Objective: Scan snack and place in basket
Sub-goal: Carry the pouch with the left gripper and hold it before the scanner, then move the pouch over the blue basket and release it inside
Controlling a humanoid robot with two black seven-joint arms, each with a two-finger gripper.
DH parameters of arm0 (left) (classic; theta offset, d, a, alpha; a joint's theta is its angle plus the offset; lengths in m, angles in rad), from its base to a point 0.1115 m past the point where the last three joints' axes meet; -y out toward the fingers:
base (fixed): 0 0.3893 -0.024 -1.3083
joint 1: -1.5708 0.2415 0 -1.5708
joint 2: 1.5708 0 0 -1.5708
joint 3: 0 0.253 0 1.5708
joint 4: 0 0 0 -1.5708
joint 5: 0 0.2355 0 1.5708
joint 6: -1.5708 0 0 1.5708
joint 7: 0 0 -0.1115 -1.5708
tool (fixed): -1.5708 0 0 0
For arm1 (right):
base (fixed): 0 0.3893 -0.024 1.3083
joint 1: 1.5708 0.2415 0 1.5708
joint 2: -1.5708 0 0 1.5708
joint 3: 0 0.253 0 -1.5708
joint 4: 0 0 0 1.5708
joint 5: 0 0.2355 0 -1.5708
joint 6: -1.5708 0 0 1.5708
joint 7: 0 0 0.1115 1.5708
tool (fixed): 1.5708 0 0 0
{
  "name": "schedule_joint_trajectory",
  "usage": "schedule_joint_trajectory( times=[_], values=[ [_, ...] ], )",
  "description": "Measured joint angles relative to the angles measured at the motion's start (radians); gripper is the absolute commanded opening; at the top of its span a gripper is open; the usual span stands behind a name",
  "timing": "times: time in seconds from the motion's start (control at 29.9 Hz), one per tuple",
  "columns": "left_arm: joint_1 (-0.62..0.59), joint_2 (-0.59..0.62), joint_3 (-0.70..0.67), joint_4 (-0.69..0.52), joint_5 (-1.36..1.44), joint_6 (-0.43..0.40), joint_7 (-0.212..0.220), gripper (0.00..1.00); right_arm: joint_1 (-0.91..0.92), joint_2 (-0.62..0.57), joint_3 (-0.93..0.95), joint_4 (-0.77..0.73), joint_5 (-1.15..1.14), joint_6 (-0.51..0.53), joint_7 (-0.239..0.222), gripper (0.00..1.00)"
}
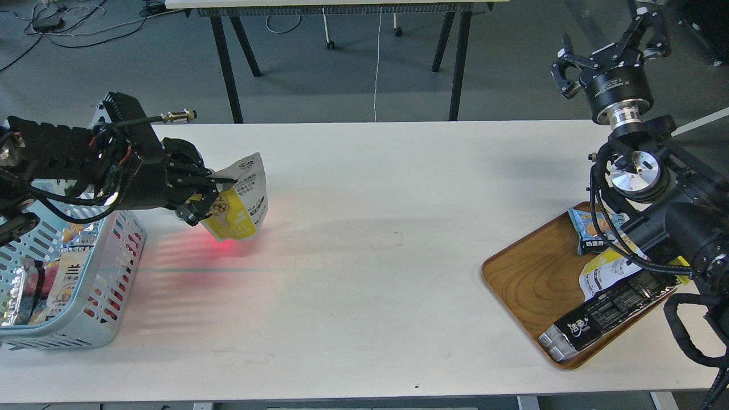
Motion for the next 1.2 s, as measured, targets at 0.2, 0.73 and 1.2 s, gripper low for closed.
schedule_joint_trajectory(
  times=[0.2, 0.73, 1.2],
  values=[
    [0.005, -0.015, 0.000, 0.043, 0.000, 0.001, 0.000, 0.01, -0.001, 0.000, 0.001, 0.001, 0.000, 0.000, 0.000, 0.99],
    [0.004, 0.017, -0.034, 0.016, -0.025, 0.000, -0.014, 0.01, -0.002, 0.000, 0.000, 0.000, 0.000, 0.000, 0.000, 0.99],
    [0.003, 0.380, -0.098, -0.083, -0.123, 0.010, -0.083, 0.01, -0.002, 0.000, 0.001, 0.000, 0.000, 0.000, 0.002, 0.99]
  ],
)
